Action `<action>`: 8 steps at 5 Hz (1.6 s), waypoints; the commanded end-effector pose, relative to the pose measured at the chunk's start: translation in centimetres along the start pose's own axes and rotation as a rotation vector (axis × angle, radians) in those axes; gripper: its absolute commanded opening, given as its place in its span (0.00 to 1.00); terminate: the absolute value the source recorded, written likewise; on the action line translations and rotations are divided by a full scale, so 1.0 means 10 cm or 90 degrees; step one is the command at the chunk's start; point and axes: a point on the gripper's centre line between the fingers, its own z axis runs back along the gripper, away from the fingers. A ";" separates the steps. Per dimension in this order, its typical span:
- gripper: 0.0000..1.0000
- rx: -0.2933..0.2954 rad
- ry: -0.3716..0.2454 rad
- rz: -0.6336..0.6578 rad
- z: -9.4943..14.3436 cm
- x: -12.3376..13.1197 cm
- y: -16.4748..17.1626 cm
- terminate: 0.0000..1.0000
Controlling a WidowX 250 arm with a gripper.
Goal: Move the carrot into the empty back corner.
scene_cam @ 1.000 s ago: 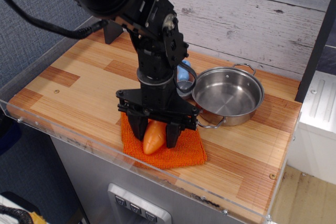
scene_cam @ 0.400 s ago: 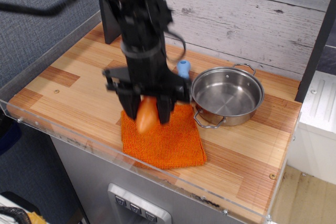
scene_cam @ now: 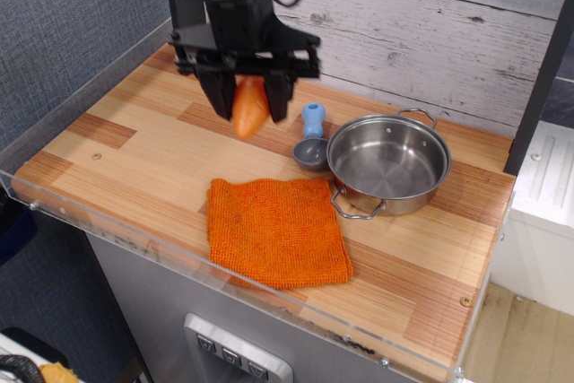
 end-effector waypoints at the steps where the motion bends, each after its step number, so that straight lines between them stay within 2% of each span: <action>1: 0.00 0.026 -0.077 0.044 0.01 0.49 0.31 0.00; 3: 0.00 0.026 -0.111 0.089 -0.25 0.91 0.61 0.00; 4: 0.00 0.037 -0.123 0.103 -0.43 1.06 0.79 0.00; 6: 0.00 0.048 -0.150 0.051 -0.73 1.17 0.94 0.00; 7: 0.00 0.059 -0.161 0.047 -0.80 1.23 0.98 0.00; 8: 1.00 0.067 -0.156 0.069 -0.84 1.23 1.03 0.00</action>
